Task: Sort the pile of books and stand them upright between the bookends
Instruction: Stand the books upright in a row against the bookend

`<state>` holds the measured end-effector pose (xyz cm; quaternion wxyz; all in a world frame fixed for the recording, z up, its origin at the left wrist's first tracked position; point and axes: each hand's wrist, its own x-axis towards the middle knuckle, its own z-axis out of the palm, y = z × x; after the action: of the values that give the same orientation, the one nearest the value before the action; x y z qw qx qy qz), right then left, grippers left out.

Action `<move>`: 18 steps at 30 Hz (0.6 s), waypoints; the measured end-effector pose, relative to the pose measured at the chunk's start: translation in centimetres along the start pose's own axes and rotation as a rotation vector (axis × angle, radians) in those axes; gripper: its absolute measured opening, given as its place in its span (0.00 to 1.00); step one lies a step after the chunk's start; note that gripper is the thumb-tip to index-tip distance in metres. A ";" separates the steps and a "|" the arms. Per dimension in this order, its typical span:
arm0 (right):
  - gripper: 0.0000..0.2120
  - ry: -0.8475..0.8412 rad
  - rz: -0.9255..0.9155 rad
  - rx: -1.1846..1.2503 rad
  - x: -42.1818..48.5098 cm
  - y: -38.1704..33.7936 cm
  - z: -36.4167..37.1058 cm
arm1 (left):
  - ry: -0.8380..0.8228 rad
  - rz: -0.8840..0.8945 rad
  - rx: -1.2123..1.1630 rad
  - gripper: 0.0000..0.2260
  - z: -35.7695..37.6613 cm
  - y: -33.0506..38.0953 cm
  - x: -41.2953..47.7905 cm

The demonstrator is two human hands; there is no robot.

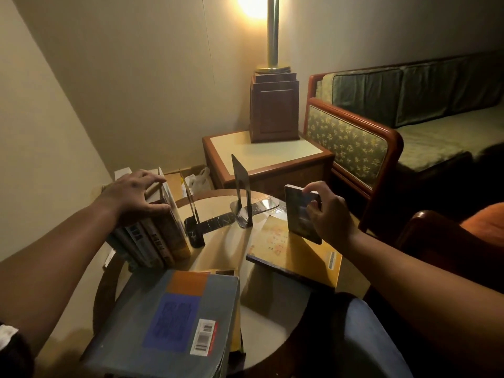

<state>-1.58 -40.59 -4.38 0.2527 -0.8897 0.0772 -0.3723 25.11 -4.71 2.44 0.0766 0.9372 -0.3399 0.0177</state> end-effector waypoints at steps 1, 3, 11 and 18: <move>0.12 -0.044 -0.028 -0.020 0.0 0.2 -0.5 | -0.002 0.001 0.002 0.47 0.0 0.0 0.1; 0.15 -0.185 -0.035 -0.031 0.1 0.6 -1.4 | -0.005 0.002 0.002 0.47 0.0 0.1 0.2; 0.33 -0.450 0.011 -0.003 -0.1 -1.1 -2.0 | 0.005 0.000 -0.004 0.46 0.2 0.6 0.3; 0.31 -0.415 -0.098 0.185 0.9 -6.4 2.8 | -0.015 -0.001 -0.028 0.47 0.0 0.5 0.5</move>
<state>0.76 -34.31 -2.24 0.3250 -0.9231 -0.0542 -0.1985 25.14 -5.40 2.53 0.0874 0.9363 -0.3402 0.0057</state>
